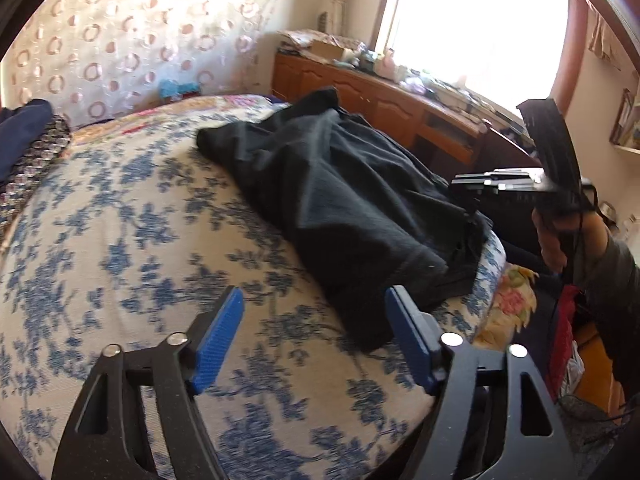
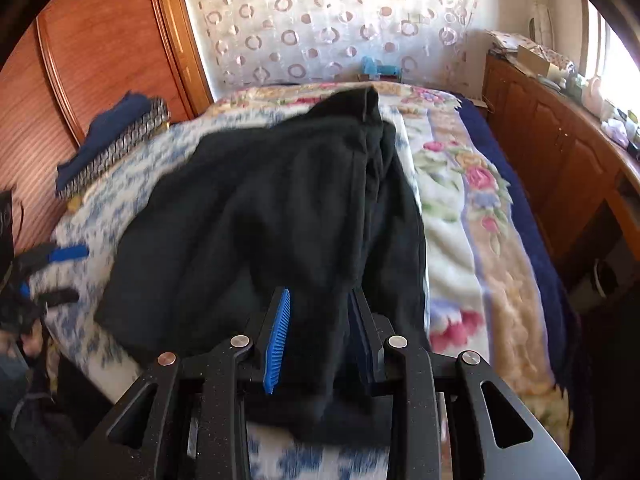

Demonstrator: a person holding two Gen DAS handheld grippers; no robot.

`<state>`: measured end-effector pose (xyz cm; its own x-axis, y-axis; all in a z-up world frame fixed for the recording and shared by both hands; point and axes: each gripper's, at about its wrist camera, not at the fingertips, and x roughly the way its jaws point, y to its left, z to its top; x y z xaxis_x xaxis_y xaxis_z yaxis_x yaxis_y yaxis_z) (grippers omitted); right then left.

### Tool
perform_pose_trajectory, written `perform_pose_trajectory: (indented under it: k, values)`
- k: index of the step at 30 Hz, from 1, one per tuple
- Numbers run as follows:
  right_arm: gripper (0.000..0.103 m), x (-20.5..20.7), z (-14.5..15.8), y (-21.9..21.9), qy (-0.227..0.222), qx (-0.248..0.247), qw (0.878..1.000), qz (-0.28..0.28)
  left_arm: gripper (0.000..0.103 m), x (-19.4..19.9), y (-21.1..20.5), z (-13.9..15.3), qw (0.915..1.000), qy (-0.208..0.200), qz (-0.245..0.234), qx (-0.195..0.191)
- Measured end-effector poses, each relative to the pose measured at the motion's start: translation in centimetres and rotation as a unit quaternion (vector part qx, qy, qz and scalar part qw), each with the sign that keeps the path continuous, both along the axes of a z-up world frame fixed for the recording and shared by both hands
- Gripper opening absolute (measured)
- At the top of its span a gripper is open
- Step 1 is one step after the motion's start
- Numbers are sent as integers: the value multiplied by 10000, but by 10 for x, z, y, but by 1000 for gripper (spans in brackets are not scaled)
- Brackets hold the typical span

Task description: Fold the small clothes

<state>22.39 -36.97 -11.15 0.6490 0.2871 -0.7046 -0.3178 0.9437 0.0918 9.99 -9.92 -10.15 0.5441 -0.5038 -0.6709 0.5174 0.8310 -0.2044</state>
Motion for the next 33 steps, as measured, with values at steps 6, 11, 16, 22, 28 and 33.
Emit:
perform_pose_trajectory:
  k: [6, 11, 16, 22, 28, 33]
  values:
    - [31, -8, -11, 3, -75, -329, 9994, -47, 62, 1, -24, -9, 9993, 181, -256, 180]
    - [12, -8, -13, 11, -164, -241, 9995, 105, 27, -5, -37, -14, 9984, 231, -398, 318]
    - [5, -25, -10, 9, -525, -364, 9980, 31, 7, -17, -45, -2, 9966, -124, -522, 617]
    - [4, -46, 13, -5, -949, -312, 9948, -210, 7, -39, -47, 32, 9962, -324, -765, 259]
    - [4, -63, 4, -30, -739, -299, 9958, -446, 10, -38, -57, 27, 9966, -198, -745, 305]
    - [4, -55, -29, -20, -422, -793, 9949, -451, 39, -37, -54, 25, 9973, -204, -630, 333]
